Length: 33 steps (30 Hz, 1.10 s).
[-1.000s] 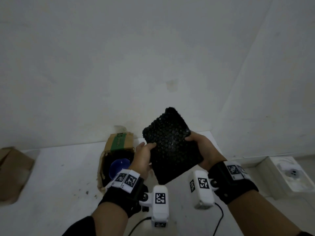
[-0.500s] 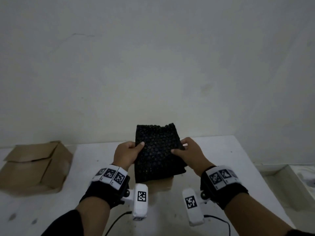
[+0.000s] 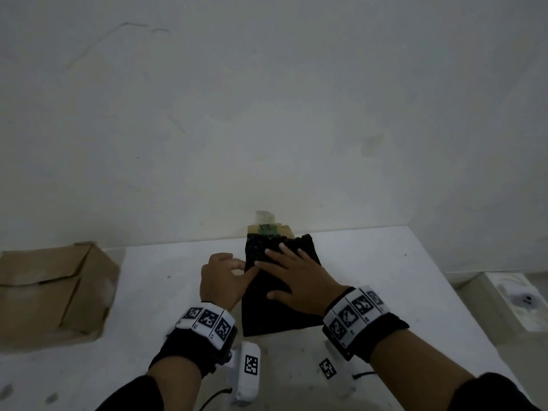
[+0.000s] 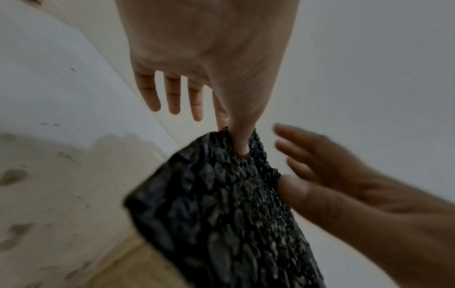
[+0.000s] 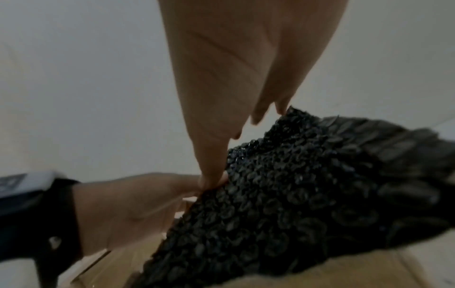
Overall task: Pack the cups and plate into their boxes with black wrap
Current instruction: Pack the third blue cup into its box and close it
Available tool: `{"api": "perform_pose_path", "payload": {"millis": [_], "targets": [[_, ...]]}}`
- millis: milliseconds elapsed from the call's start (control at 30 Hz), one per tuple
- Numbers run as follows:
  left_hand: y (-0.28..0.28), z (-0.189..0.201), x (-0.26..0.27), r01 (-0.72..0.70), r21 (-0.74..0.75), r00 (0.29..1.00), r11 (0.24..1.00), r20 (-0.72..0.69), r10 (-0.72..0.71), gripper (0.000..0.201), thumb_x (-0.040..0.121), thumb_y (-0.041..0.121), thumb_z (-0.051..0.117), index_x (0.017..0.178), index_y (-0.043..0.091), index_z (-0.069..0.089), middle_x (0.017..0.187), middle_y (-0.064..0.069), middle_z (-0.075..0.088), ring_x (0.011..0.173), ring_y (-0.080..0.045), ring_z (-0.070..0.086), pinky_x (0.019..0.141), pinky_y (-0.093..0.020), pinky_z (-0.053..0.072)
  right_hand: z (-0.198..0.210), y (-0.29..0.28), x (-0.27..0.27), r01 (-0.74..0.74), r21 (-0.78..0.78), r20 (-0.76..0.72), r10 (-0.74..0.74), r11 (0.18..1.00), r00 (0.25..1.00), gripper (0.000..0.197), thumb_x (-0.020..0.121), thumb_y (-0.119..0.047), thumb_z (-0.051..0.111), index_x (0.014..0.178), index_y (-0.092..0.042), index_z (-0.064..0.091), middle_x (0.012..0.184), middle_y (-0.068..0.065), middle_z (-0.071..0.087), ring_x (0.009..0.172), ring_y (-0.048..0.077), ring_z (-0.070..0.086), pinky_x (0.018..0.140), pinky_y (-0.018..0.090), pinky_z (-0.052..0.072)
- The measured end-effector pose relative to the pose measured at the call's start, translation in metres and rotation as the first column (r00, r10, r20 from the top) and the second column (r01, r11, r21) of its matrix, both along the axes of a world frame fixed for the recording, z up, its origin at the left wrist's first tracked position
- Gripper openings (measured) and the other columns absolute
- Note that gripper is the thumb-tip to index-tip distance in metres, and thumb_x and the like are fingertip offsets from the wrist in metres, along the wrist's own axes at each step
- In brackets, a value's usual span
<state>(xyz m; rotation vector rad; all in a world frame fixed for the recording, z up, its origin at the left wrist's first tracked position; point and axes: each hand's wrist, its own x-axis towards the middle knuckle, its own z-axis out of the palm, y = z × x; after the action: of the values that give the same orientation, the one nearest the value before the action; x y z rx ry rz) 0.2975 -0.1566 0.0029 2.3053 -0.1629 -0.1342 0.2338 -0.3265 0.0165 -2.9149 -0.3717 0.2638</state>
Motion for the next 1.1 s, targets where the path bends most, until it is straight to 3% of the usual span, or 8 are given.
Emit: {"api": "perform_pose_path", "payload": {"millis": [167,367,500,600,667,733,933,1100], "targets": [[0.002,-0.004,-0.004,-0.025,-0.258,0.985,0.966,-0.171,-0.020,0.064,0.084,0.026,0.066,0.139,0.016,0.036,0.144,-0.003,0.038,0.131,-0.020,0.038,0.108,-0.036,0.035,-0.025,0.007,0.005,-0.039,-0.075,-0.062,0.034,0.996,0.997,0.089,0.072,-0.075,-0.005,0.149,-0.031,-0.005,0.159,-0.007,-0.002,0.146,0.016,-0.008,0.117,0.043,0.003],[-0.006,0.007,-0.018,-0.063,-0.638,0.886,0.767,-0.390,-0.251,0.045,0.101,0.026,0.027,0.145,0.020,0.024,0.151,0.004,0.028,0.134,-0.009,0.031,0.113,-0.027,0.026,-0.022,0.008,0.013,-0.128,-0.112,-0.118,0.114,0.985,0.986,0.104,0.071,-0.079,0.003,0.150,-0.012,0.012,0.158,0.004,0.015,0.146,0.019,0.006,0.113,0.038,0.014],[-0.012,0.012,-0.026,-0.121,-0.709,0.849,0.694,-0.436,-0.298,0.043,0.101,0.034,0.015,0.141,0.027,0.028,0.130,0.016,0.039,0.111,0.000,0.042,0.085,-0.004,0.039,-0.019,0.010,0.017,-0.156,-0.174,-0.102,0.140,0.972,0.985,0.066,0.093,-0.048,0.043,0.142,-0.004,0.035,0.151,0.012,0.032,0.140,0.026,0.026,0.107,0.043,0.027],[-0.011,0.012,-0.027,-0.167,-0.755,0.830,0.634,-0.455,-0.323,0.048,0.099,0.039,0.013,0.144,0.026,0.024,0.139,0.009,0.033,0.119,-0.004,0.034,0.102,-0.021,0.029,-0.026,0.010,0.021,-0.141,-0.256,-0.105,0.117,0.956,0.988,0.064,0.064,-0.050,0.075,0.111,-0.007,0.066,0.115,0.011,0.065,0.103,0.027,0.064,0.076,0.039,0.052],[-0.012,0.009,-0.027,-0.175,-0.770,0.828,0.614,-0.452,-0.331,0.048,0.099,0.038,0.012,0.145,0.026,0.022,0.141,0.009,0.032,0.120,-0.003,0.032,0.102,-0.023,0.027,-0.035,0.012,0.024,-0.109,-0.270,-0.074,0.093,0.957,0.993,0.071,0.053,-0.061,0.075,0.103,-0.011,0.070,0.102,0.004,0.068,0.086,0.023,0.065,0.066,0.034,0.052],[-0.013,0.005,-0.026,-0.141,-0.745,0.841,0.652,-0.438,-0.318,0.048,0.100,0.036,0.012,0.146,0.025,0.018,0.148,0.007,0.026,0.125,-0.002,0.029,0.101,-0.020,0.026,-0.035,0.019,0.026,-0.105,-0.313,0.002,0.112,0.944,0.994,0.077,0.053,-0.066,0.072,0.107,-0.011,0.067,0.103,0.004,0.067,0.085,0.023,0.063,0.069,0.033,0.050],[-0.015,0.001,-0.028,-0.092,-0.722,0.855,0.686,-0.410,-0.317,0.048,0.101,0.033,0.010,0.148,0.023,0.013,0.154,0.008,0.014,0.134,-0.001,0.019,0.099,-0.013,0.022,-0.021,0.028,0.029,-0.068,-0.270,-0.055,0.055,0.960,0.997,0.068,0.085,-0.047,0.056,0.135,-0.006,0.034,0.137,0.012,0.039,0.120,0.030,0.037,0.094,0.045,0.031],[-0.013,0.002,-0.023,-0.097,-0.722,0.838,0.685,-0.430,-0.335,0.049,0.101,0.032,0.008,0.148,0.020,0.010,0.155,0.005,0.011,0.142,-0.009,0.015,0.097,-0.012,0.023,0.006,0.012,0.040,-0.113,-0.093,-0.405,0.065,0.989,0.912,0.073,0.085,-0.037,0.064,0.143,-0.010,0.028,0.147,0.010,0.032,0.135,0.028,0.029,0.110,0.042,0.026]]}}
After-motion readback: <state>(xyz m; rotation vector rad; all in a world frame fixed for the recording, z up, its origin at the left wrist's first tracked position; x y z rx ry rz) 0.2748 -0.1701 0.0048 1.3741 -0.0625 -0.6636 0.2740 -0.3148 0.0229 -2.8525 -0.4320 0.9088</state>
